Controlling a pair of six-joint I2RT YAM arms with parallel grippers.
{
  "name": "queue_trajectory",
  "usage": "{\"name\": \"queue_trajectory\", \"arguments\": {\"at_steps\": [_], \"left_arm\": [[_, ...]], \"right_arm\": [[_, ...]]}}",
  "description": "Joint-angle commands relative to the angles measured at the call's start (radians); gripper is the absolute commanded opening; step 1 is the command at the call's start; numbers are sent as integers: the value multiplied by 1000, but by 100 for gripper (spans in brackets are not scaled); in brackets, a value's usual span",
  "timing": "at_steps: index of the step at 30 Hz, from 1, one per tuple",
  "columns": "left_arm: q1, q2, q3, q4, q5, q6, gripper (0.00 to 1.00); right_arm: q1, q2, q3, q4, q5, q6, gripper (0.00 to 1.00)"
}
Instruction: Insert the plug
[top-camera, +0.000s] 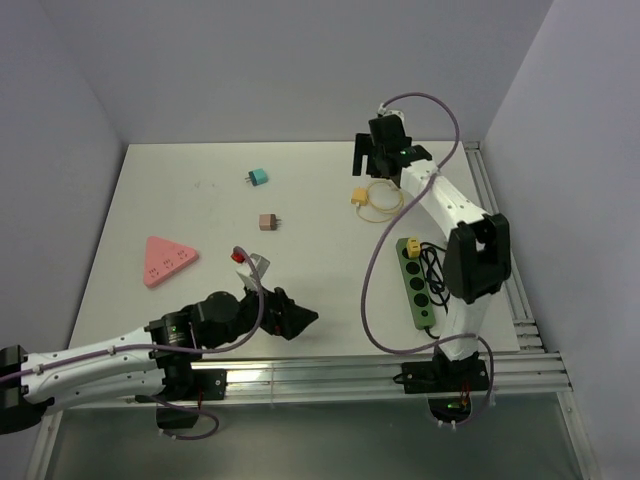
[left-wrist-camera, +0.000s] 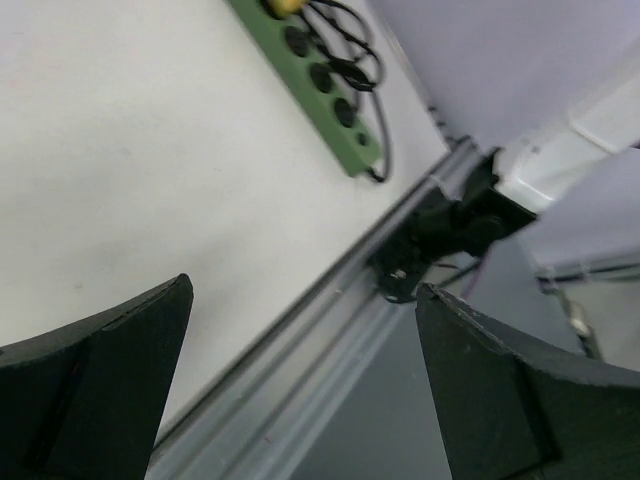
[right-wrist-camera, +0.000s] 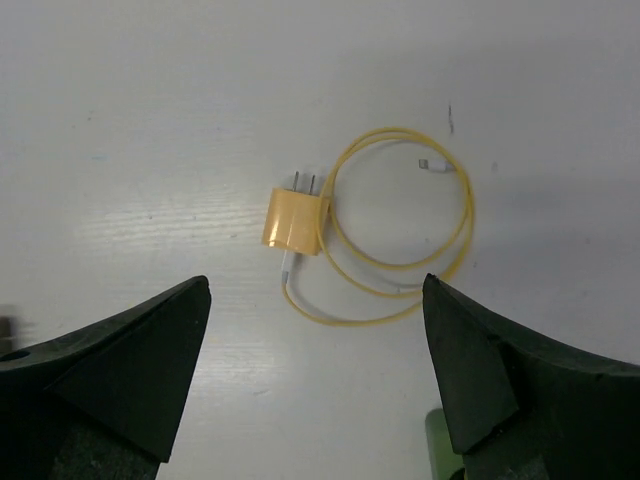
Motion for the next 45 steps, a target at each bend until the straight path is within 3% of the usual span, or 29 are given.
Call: {"name": "queue_trajectory", "arguments": {"at_steps": [1, 4, 8, 21, 30, 45], "left_arm": [[2, 77, 89, -58, -175, 44, 99], [2, 185, 158, -104, -326, 19, 99], [34, 319, 254, -168, -374, 30, 99], [246, 390, 224, -30, -121, 50, 99], [272, 358, 190, -21, -84, 54, 99], [276, 330, 161, -18, -32, 37, 99]], "right_arm": [[-2, 109, 132, -80, -44, 66, 92], [16, 195, 193, -97, -54, 86, 88], [39, 285, 253, -118, -65, 103, 87], [44, 439, 373, -143, -111, 121, 78], [36, 469, 332, -186, -21, 138, 77], [36, 494, 310, -173, -13, 132, 73]]}}
